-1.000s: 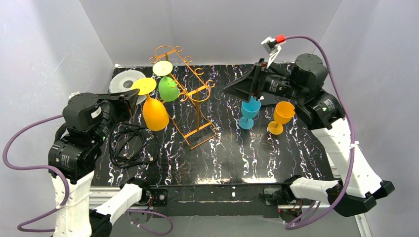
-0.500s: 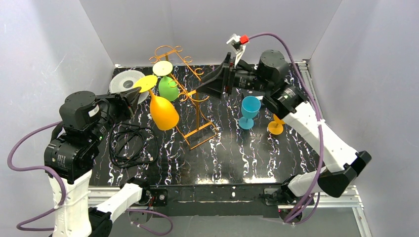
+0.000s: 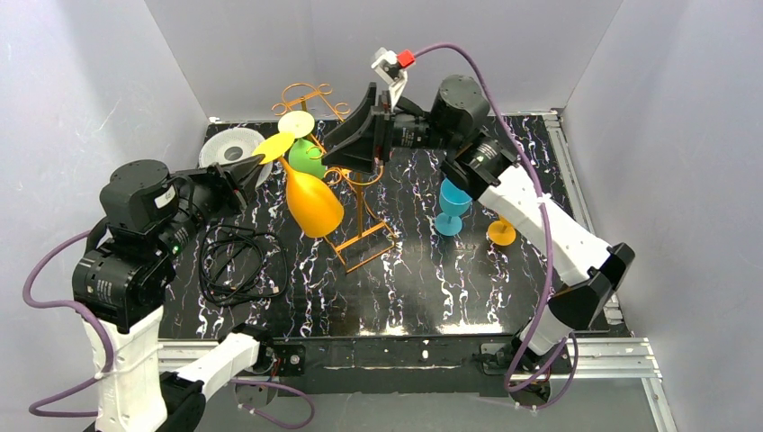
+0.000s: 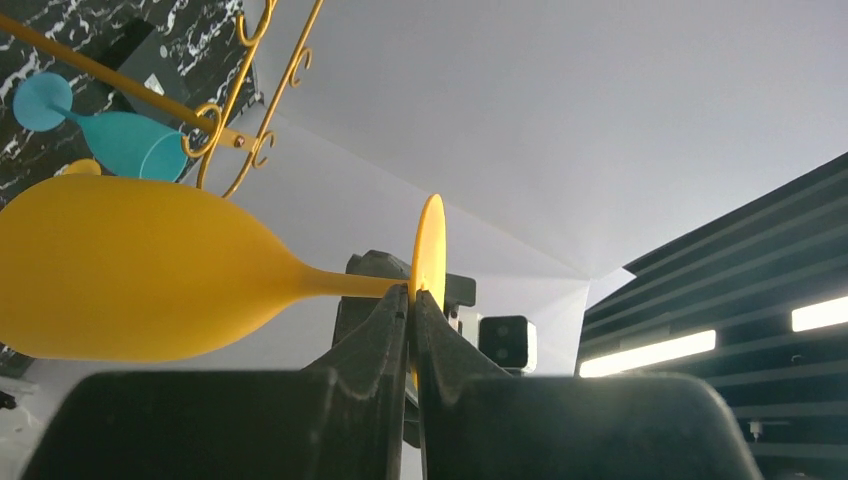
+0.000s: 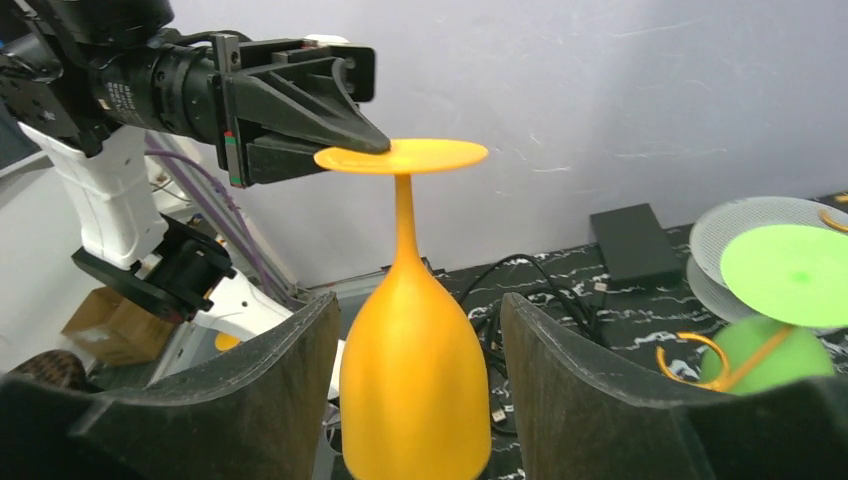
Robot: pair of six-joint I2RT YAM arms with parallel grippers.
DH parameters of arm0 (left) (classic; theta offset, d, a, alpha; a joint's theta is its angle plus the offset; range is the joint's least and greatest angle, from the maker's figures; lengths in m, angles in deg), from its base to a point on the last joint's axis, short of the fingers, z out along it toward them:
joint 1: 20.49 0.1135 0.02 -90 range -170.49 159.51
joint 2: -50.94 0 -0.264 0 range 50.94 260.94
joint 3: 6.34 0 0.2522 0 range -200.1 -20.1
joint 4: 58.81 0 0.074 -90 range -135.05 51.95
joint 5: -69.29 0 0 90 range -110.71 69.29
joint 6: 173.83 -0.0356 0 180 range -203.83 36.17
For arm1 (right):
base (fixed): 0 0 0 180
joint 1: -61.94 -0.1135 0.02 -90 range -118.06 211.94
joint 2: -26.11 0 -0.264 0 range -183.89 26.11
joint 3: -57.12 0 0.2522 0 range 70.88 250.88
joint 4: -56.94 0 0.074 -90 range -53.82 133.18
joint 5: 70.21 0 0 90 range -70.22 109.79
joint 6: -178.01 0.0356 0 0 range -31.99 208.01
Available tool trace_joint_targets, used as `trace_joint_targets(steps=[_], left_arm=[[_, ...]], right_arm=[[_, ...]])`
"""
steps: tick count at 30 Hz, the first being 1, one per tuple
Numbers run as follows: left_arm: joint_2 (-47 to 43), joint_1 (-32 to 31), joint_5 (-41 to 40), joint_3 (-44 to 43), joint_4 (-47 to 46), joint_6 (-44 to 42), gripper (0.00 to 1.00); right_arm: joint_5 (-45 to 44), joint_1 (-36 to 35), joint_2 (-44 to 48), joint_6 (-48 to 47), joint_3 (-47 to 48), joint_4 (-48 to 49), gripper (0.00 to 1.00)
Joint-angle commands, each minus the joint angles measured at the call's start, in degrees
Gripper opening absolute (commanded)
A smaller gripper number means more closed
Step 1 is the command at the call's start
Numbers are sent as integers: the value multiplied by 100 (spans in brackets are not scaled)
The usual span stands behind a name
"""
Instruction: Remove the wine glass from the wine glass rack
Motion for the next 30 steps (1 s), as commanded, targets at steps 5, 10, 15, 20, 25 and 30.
trace_joint_targets(steps=[5,10,15,20,25,30], left_arm=[[175,27,610,-215,-214,188,0],[141,19,673,-172,-260,136,0],[134,27,701,-73,-426,137,0],[128,24,722,-23,-492,149,0],[136,27,730,-57,-502,60,0],[88,22,776,22,-656,50,0]], right_arm=[[456,-315,-555,222,837,272,65],[435,-447,-707,278,953,265,61],[393,-558,-767,346,959,281,55],[329,-639,-805,382,971,285,45],[320,-740,-840,501,969,280,34],[326,-816,-894,563,1059,238,27]])
